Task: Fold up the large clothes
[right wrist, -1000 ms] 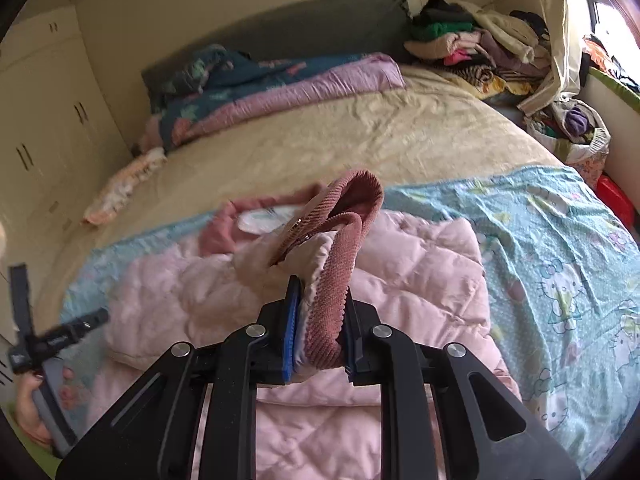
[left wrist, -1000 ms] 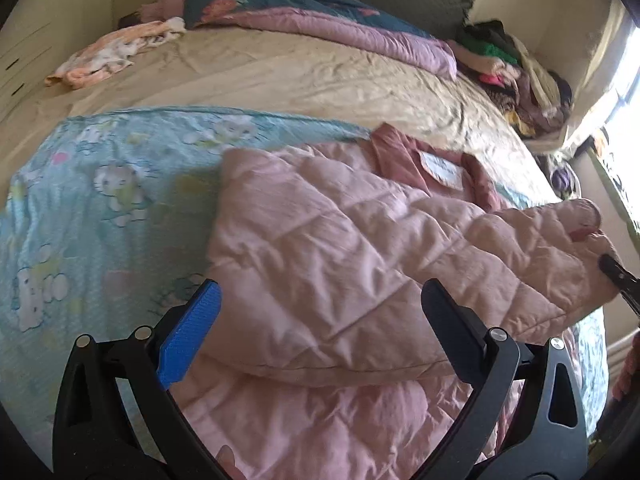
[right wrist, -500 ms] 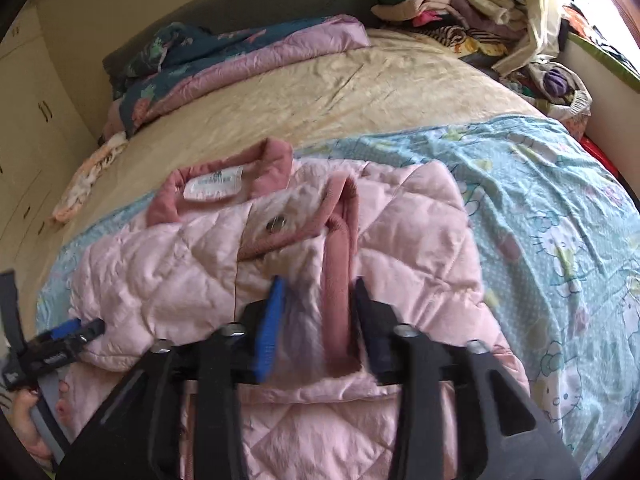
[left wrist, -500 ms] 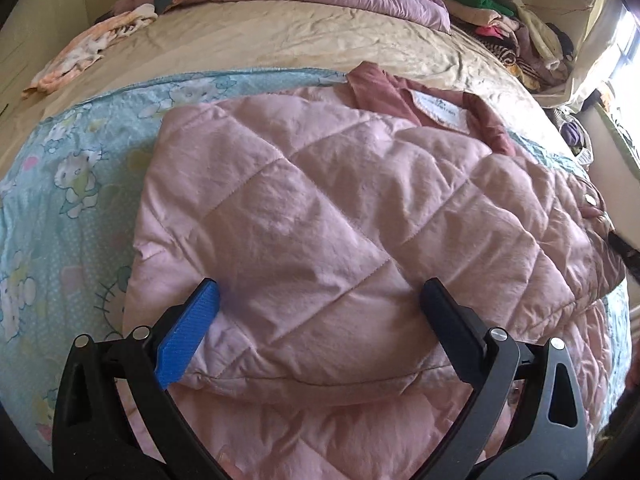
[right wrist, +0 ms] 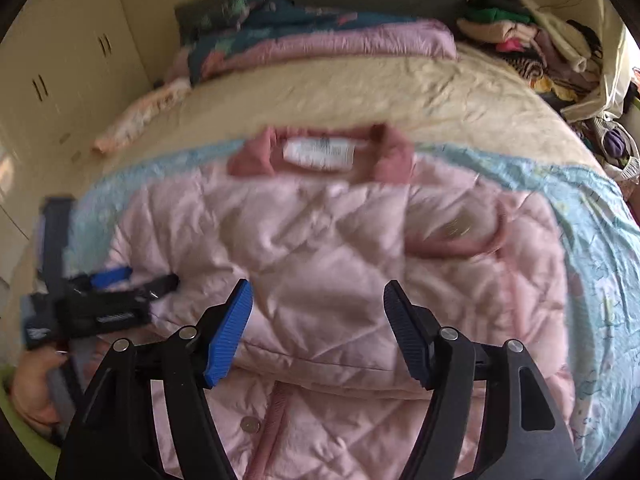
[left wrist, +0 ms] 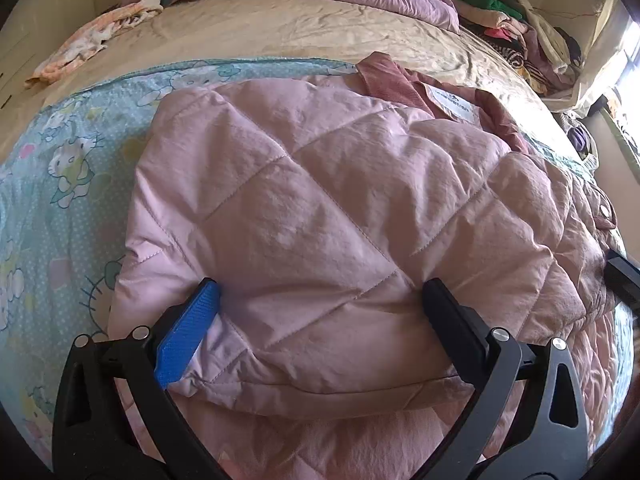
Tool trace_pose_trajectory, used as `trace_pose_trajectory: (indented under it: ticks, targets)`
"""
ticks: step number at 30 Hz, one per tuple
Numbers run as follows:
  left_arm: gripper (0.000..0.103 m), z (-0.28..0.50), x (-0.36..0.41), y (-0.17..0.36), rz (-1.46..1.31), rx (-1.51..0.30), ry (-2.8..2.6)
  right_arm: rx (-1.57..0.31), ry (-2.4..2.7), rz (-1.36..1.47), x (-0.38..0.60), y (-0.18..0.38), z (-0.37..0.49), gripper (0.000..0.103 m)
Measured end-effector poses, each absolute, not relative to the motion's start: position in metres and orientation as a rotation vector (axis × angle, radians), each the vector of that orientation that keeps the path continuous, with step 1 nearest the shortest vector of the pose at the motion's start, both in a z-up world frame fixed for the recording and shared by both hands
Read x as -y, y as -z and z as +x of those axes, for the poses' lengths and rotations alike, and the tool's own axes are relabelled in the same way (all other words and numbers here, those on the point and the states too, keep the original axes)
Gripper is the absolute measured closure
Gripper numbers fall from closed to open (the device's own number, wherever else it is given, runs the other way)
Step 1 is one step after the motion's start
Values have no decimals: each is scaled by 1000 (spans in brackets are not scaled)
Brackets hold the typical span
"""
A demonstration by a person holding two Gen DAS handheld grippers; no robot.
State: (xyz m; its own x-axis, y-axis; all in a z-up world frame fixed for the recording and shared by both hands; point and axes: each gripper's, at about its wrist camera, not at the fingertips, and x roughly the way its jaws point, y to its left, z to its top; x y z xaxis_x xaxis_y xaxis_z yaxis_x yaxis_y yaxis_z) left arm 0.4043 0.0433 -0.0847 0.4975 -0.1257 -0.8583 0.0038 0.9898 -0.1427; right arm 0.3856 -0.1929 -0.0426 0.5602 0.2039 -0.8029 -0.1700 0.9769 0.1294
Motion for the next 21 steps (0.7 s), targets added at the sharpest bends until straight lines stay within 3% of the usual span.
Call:
trace_pose_trajectory:
  ticks: [13,21]
  targets:
    - [8,403,-39,83,-107,-1034,72,-1010,-199,78,195,90,401,35]
    - [8,392,-40,66,-131,-1034,63,-985,-209,116,205,67,386,32]
